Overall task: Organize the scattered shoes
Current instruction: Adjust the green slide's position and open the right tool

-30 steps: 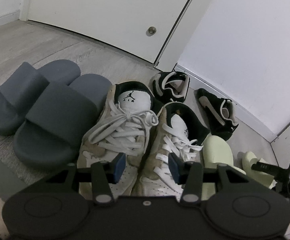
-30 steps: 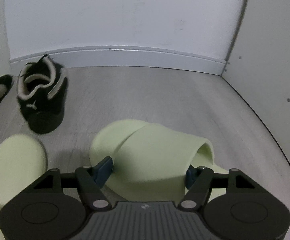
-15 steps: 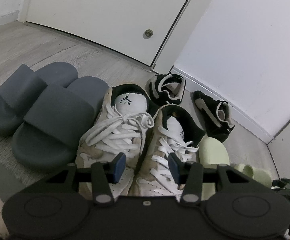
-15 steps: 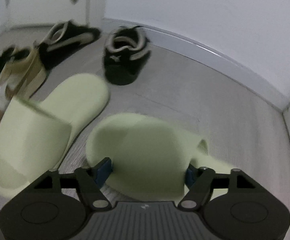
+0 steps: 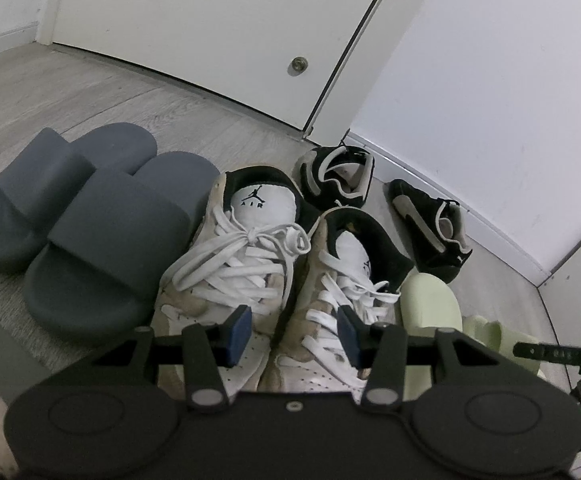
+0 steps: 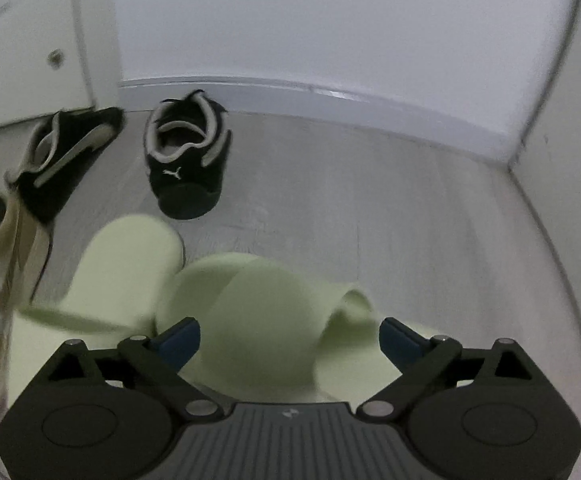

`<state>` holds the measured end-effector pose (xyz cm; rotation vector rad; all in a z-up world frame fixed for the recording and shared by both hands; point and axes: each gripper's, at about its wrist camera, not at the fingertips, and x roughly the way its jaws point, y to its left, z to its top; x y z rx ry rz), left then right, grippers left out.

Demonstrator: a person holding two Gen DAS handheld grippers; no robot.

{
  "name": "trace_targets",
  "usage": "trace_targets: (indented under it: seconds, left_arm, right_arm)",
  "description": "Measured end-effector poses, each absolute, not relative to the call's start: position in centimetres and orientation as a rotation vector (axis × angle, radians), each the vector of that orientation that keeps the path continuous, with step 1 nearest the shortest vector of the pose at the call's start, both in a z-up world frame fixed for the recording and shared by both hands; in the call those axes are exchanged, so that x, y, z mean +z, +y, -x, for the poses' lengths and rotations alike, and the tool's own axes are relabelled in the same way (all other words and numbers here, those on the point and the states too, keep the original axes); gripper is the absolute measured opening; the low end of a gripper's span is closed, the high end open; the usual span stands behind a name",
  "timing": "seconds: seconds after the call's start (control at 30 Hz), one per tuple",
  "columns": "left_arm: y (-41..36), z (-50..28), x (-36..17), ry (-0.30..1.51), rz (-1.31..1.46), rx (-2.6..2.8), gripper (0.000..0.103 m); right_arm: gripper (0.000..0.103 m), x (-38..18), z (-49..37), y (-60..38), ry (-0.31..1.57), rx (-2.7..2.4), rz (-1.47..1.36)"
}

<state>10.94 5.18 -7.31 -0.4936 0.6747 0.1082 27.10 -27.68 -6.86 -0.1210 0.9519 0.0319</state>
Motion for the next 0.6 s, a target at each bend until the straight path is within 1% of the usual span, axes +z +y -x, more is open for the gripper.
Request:
trace_targets:
  seconds: [0.13, 0.17, 0.2, 0.27, 0.3, 0.33, 0.6]
  left_arm:
    - [5.4, -10.9, -7.4, 0.674, 0.501, 0.112, 0.048]
    - [5.4, -10.8, -7.4, 0.674, 0.503, 0.113, 0.048]
    - [5.4, -10.8, -7.4, 0.674, 0.504, 0.113, 0.048]
    - [5.4, -10.8, -7.4, 0.674, 0.506, 0.112, 0.048]
    - [5.4, -10.8, -7.4, 0.674, 0.506, 0.111, 0.048]
    - [5.4, -10.8, -7.4, 0.673, 0.506, 0.111, 0.048]
    - [5.3, -11.0, -7.4, 0.673, 0.503, 0.107, 0.048]
  right_arm:
    - [0.096, -8.2, -28.8, -25.2, 0.992, -0.014, 0.193]
    - [0.095, -8.7, -29.2, -24.6, 0.998, -0.024, 0.226]
    - [0.089, -9.2, -29.4, -24.1, 1.006, -0.018, 0.274]
    - [0.087, -9.8, -29.1, -23.6, 1.002, 0.0, 0.36]
    - [0.083, -9.8, -28.7, -23.6, 0.988, 0.012, 0.395]
    - [0.083, -9.8, -28.7, -23.6, 0.986, 0.014, 0.402]
    - [0.082, -9.4, -25.8, -26.5, 0.968, 0.484, 0.731]
